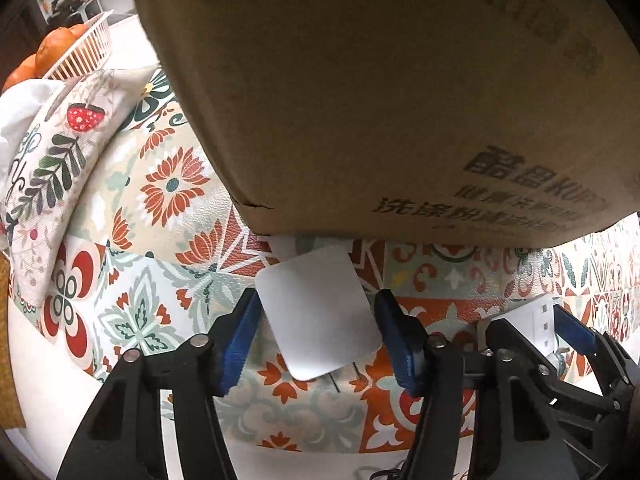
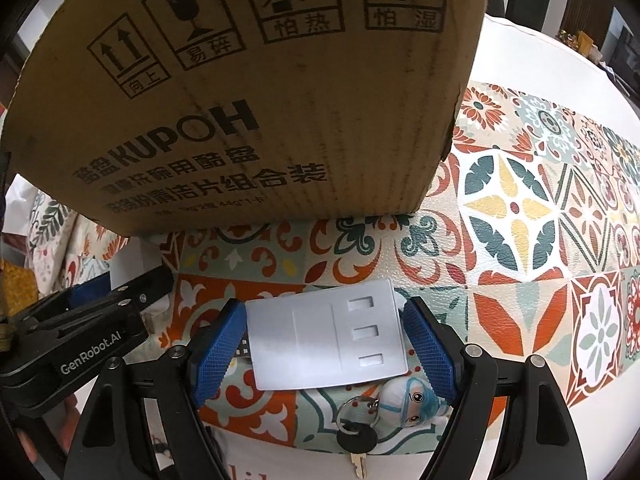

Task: Organize rigid objects
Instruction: 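Move the left tool to the white square charger while the right approaches the white USB hub, then close the left tool on the white charger while the right grips the white USB hub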

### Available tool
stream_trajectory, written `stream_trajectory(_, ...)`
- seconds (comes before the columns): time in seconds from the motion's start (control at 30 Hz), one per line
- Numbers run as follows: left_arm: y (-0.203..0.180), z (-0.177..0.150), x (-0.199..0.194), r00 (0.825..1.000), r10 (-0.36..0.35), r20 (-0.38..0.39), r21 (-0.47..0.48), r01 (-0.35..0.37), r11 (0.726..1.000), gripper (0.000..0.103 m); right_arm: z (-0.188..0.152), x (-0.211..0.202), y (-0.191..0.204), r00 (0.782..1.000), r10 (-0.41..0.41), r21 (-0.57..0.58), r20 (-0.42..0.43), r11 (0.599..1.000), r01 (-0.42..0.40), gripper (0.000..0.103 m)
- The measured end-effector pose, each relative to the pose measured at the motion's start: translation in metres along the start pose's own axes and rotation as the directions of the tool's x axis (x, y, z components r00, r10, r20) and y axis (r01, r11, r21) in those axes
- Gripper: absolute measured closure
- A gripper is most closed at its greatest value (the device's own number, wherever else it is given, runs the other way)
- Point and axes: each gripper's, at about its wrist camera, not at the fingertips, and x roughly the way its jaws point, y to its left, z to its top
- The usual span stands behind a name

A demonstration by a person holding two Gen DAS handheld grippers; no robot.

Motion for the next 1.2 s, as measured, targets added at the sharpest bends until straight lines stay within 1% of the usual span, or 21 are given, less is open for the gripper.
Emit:
stream_trajectory(0.13,0.001,-0.001,-0.002,1.0,-0.007,0.002,0.008,0.007,1.0,0.051,0.0,0.003,-0.003,0.999,0.032,0.031,-0.026,0.999,-0.031,0.022)
stream_trajectory(0.3,0.006,-0.006,-0.001,1.0,-0.016,0.0,0.024,0.016,1.0,0.055,0.002,0.005,-0.001,0.999,0.032,0.013,-0.031,0.999,-0.032,0.022)
stream_trajectory(0.5,0.011,-0.009,-0.001,1.0,-0.018,-0.002,0.033,0.018,0.999,0.057,0.003,0.007,0.007,0.999,0.037,0.001,-0.032,0.999,-0.037,0.021)
stream_trajectory(0.6,0.015,-0.009,0.0,1.0,-0.017,-0.001,0.032,0.017,0.999,0.057,0.004,0.009,0.013,0.999,0.035,-0.013,-0.04,0.999,-0.035,0.017)
stream_trajectory(0.63,0.023,-0.014,-0.001,1.0,-0.018,0.0,0.032,0.018,0.999,0.057,0.005,0.01,0.016,0.999,0.032,-0.025,-0.042,0.999,-0.033,0.017)
stream_trajectory(0.83,0.03,-0.016,-0.001,1.0,-0.017,-0.002,0.03,0.017,0.999,0.057,0.008,0.011,0.029,0.999,0.021,-0.071,-0.034,0.997,-0.023,0.016)
stream_trajectory(0.97,0.05,-0.026,-0.001,1.0,-0.018,0.002,0.027,0.017,0.999,0.057,0.007,0.011,0.041,0.999,0.02,-0.102,-0.034,0.994,-0.023,0.015)
stream_trajectory(1.03,0.056,-0.025,-0.001,1.0,-0.015,0.001,0.022,0.015,1.0,0.057,0.004,0.011,0.05,0.999,0.019,-0.115,-0.037,0.993,-0.023,0.015)
stream_trajectory(1.1,0.059,-0.025,-0.002,1.0,-0.012,0.003,0.022,0.012,1.0,0.057,0.002,0.014,0.054,0.999,0.013,-0.108,-0.034,0.994,-0.016,0.015)
stream_trajectory(1.2,0.053,-0.019,-0.013,1.0,-0.009,0.003,0.027,0.009,1.0,0.057,0.001,0.018,0.056,1.0,-0.001,-0.105,-0.03,0.994,-0.003,0.015)
